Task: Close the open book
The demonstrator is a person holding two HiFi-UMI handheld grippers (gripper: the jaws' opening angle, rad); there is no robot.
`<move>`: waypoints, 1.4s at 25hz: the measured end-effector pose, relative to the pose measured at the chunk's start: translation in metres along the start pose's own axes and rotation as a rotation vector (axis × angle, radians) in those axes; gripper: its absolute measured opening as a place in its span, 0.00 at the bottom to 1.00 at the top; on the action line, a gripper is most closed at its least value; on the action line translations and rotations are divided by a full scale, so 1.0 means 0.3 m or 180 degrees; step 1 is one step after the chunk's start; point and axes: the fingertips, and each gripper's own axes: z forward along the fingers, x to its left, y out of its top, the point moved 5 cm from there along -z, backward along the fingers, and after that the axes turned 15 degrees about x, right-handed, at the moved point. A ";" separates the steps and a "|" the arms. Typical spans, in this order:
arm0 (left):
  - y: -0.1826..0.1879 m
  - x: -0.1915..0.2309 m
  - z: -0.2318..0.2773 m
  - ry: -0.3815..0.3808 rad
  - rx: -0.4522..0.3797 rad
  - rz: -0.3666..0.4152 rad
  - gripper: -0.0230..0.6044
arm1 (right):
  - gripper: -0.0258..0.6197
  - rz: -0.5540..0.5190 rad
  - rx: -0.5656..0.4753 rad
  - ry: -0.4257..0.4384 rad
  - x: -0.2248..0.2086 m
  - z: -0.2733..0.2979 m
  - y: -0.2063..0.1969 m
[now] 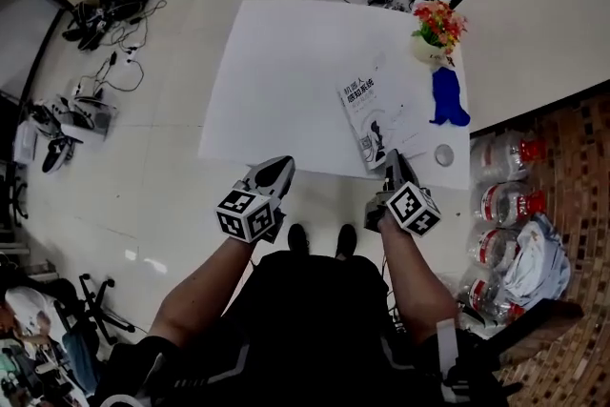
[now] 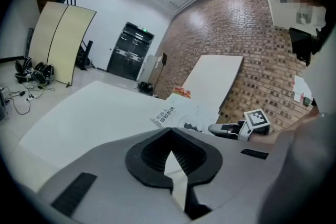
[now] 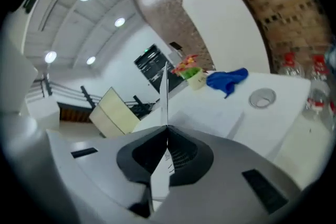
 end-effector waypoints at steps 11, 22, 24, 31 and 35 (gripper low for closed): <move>0.013 -0.053 0.036 -0.0061 0.0089 0.0140 0.03 | 0.05 0.0686 0.0575 -0.0533 -0.280 0.064 -0.021; 0.010 -0.049 0.037 -0.0089 0.0065 0.0130 0.03 | 0.05 0.0420 0.0693 -0.0911 -0.358 0.001 0.020; 0.020 -0.054 0.032 -0.0120 0.0027 0.0124 0.03 | 0.05 0.0258 0.0626 -0.0808 -0.331 -0.021 0.059; 0.108 -0.058 -0.027 -0.0044 -0.0205 0.0289 0.03 | 0.05 -0.0849 0.0300 -0.0080 -0.090 -0.113 0.240; 0.151 -0.076 -0.053 -0.0057 -0.0307 0.0390 0.03 | 0.05 -0.1176 0.0144 0.0093 0.022 -0.177 0.301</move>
